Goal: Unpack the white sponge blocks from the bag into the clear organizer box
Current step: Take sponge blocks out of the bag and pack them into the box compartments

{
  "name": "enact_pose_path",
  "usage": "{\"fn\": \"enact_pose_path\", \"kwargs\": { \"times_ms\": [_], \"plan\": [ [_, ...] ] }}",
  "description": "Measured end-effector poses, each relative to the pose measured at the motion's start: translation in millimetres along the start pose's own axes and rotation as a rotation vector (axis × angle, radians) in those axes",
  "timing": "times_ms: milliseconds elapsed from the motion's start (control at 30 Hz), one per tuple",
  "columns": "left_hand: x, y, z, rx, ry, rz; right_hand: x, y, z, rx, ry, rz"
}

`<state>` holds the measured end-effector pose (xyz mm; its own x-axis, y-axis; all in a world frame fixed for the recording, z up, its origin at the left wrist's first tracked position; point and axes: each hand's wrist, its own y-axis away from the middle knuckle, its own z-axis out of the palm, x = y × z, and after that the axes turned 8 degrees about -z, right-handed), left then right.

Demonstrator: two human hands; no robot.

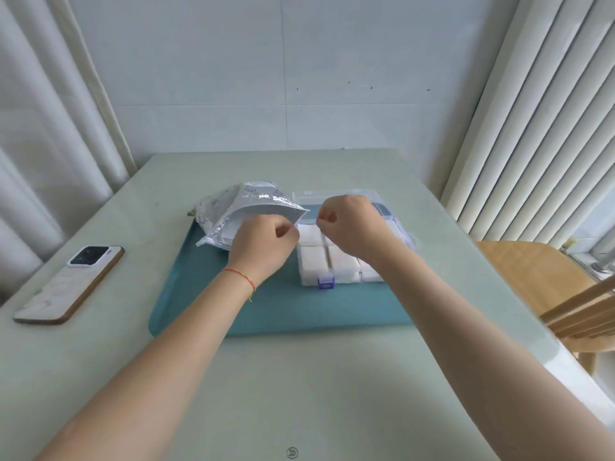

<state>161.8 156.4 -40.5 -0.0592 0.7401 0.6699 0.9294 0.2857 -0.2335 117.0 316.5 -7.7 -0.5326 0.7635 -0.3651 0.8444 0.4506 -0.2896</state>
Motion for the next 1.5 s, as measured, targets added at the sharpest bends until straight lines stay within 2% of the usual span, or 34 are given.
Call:
{"fn": "enact_pose_path", "kwargs": {
  "times_ms": [133, 200, 267, 333, 433, 533, 667, 800, 967, 1300, 1500],
  "plan": [
    [-37.1, 6.6, -26.9, 0.363, -0.102, 0.091, -42.8, -18.5, 29.0, -0.078, -0.069, -0.055],
    [-53.9, 6.9, -39.6, 0.472, -0.143, 0.162, -62.9, -27.5, 42.2, -0.125, -0.081, -0.018],
    [-68.5, 1.8, -45.4, 0.463, -0.177, 0.172, -77.2, -35.1, 51.9, -0.186, -0.12, 0.053],
    [-78.6, -1.7, -49.0, 0.386, -0.129, 0.103, -87.1, -43.5, 61.3, -0.251, -0.145, 0.122],
    [-78.6, -3.2, -48.2, 0.277, 0.015, -0.022, -90.4, -52.3, 69.1, -0.237, -0.321, 0.296],
    [-75.6, -6.5, -50.2, 0.257, 0.155, -0.072, -94.8, -59.6, 73.8, -0.13, -0.66, 0.469],
    [-67.5, -12.7, -51.9, 0.211, 0.249, -0.056, -97.2, -70.2, 84.8, 0.104, -0.94, 0.686],
    [-66.8, -15.9, -53.9, 0.185, 0.276, -0.041, -104.0, -74.3, 88.8, 0.192, -1.179, 0.781],
    [-68.3, -16.3, -53.8, 0.185, 0.265, -0.035, -108.7, -77.6, 86.3, 0.186, -1.197, 0.796],
    [-62.3, -15.8, -50.3, 0.161, 0.174, -0.063, -78.1, -44.4, 63.5, 0.143, -0.947, 0.533],
    [-55.8, -2.8, -46.2, 0.313, -0.031, -0.041, -54.8, -28.5, 51.2, 0.123, -0.897, 0.529]
  ]
}}
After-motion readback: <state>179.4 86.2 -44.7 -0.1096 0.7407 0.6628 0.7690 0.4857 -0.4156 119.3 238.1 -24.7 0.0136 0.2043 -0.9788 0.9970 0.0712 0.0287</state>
